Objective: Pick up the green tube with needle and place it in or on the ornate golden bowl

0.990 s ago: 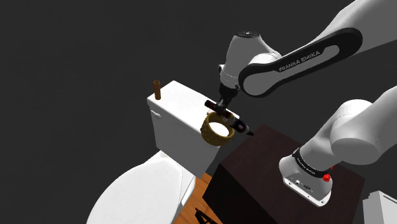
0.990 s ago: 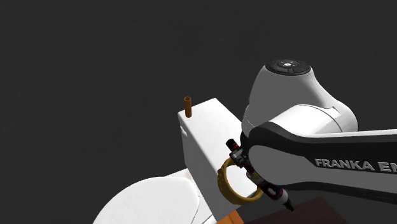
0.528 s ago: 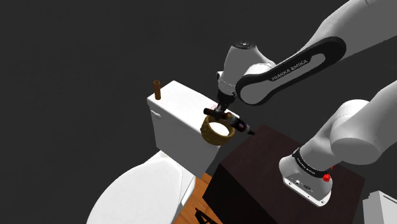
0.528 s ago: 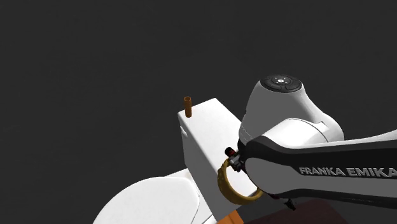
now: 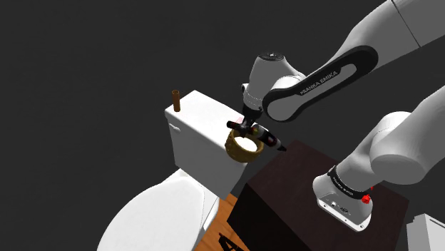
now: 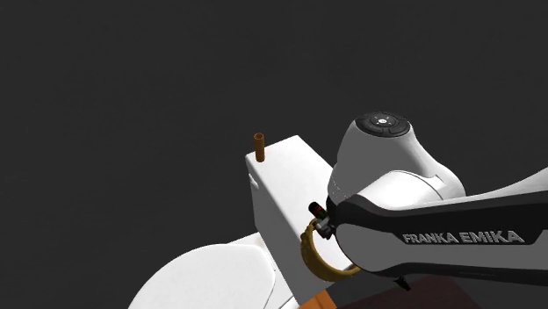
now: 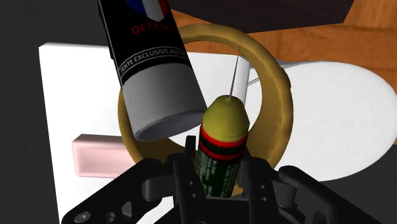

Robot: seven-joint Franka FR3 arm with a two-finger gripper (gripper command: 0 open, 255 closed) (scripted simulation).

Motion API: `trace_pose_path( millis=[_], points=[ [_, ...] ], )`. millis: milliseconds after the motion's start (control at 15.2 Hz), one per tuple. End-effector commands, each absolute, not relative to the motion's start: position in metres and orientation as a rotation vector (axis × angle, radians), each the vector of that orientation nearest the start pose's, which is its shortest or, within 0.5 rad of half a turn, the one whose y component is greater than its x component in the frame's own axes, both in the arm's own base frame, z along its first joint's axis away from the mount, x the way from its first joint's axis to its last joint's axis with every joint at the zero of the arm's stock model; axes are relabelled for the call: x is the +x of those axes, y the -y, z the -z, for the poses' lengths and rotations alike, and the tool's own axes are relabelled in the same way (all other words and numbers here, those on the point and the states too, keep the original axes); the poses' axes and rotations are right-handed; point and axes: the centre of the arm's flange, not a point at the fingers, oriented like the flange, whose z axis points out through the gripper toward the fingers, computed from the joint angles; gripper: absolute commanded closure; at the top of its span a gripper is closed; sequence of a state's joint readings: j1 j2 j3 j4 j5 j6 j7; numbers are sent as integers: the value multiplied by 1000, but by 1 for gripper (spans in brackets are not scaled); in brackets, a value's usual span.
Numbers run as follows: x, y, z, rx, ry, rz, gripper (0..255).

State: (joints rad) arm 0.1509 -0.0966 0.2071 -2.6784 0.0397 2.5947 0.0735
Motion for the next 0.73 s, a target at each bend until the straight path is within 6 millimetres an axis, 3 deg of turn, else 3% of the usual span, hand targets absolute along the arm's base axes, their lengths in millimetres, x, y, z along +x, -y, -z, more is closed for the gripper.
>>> trace_pose_path(
  millis=[0, 66, 132, 462, 660],
  points=[
    [388, -141, -264, -3116, 389, 3, 255],
    [388, -141, -264, -3116, 389, 3, 255],
    [388, -142, -263, -3116, 389, 3, 0],
    [388, -141, -264, -3116, 389, 3, 0],
    [387, -141, -303, -3116, 389, 3, 0]
  ],
)
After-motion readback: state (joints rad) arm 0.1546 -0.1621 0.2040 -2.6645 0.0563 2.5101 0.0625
